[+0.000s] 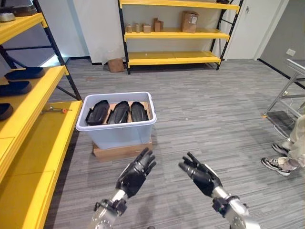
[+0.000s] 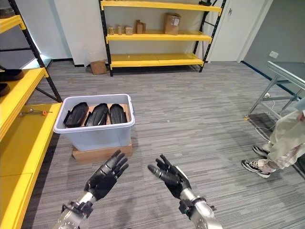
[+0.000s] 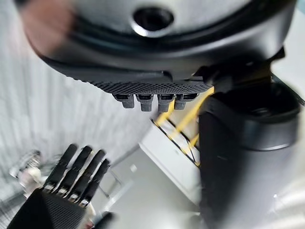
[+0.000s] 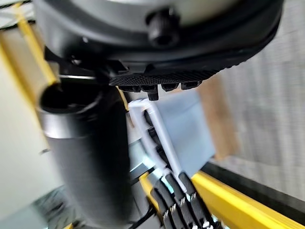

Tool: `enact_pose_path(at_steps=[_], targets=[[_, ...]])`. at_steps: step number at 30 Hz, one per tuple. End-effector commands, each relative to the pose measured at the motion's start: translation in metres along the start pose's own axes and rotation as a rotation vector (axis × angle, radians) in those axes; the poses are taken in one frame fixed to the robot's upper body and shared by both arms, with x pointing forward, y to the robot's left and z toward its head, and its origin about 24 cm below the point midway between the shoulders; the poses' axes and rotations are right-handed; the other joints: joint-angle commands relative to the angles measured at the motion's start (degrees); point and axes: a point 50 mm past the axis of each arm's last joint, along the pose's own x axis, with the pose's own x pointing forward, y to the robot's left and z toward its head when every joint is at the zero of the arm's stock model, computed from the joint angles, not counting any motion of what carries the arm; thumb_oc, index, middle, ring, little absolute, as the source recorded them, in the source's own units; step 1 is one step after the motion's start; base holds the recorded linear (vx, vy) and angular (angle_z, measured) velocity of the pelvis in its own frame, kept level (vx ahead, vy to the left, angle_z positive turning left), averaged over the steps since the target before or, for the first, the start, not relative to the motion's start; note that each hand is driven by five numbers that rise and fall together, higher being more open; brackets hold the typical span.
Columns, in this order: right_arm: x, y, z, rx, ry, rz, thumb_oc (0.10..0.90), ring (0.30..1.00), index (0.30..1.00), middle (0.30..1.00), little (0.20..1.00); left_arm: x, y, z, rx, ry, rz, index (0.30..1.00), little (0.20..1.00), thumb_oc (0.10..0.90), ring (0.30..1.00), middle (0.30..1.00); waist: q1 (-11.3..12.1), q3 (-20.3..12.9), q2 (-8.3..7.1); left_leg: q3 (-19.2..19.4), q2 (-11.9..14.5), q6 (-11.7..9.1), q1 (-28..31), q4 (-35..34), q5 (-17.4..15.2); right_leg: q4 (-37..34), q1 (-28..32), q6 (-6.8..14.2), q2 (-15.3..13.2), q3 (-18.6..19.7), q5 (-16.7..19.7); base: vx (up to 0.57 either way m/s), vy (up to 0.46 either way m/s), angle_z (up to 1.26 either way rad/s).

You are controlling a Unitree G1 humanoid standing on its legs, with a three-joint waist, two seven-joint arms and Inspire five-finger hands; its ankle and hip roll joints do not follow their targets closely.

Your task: Move parts from the plastic box to the shelf.

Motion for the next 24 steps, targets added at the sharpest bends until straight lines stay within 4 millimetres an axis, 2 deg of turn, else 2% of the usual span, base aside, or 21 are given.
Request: enact_pose_path(at_steps=[1,7,21,24], targets=[[0.018,0.014,0.044,-0.082,-0.174,0.103,0.9,1.0,1.0,1.0,1.0,0.023,-0.013,0.035,0.032,-0.172,-0.092,1.0,1.0,0.9,1.0,1.0,-0.4,0.8,-2.32,-3.4,3.7,-2.8,5.4,-0.5,-5.4,-4.0,5.0,2.8,-1.2,-0.7,1.1,-0.01,0.004,0.09],[0.02,0.014,0.043,-0.083,-0.165,0.098,0.9,1.0,1.0,1.0,1.0,0.023,-0.011,0.029,-0.079,-0.165,-0.05,1.0,1.0,0.9,1.0,1.0,0.2,0.9,-2.36,-3.8,3.6,-2.7,5.4,-0.5,-5.4,-4.0,5.3,2.7,-1.4,-1.4,1.0,0.0,0.001,0.01],[0.019,0.014,0.043,-0.1,-0.167,0.089,0.9,1.0,1.0,1.0,1.0,0.014,-0.005,0.033,-0.01,-0.2,-0.002,1.0,1.0,0.9,1.0,1.0,1.5,1.3,-2.84,-4.6,3.3,-2.7,4.7,-0.5,-5.2,-3.8,5.2,2.8,-1.5,-2.7,0.8,0.0,0.0,0.02],[0.019,0.015,0.042,-0.095,-0.168,0.092,0.9,1.0,1.0,1.0,1.0,0.012,-0.003,0.034,-0.003,-0.205,0.008,1.0,1.0,0.9,1.0,1.0,1.9,1.6,-3.37,-4.9,3.1,-2.5,4.5,-0.5,-5.3,-3.5,5.2,2.8,-1.5,-2.7,0.7,0.01,-0.004,0.02]])
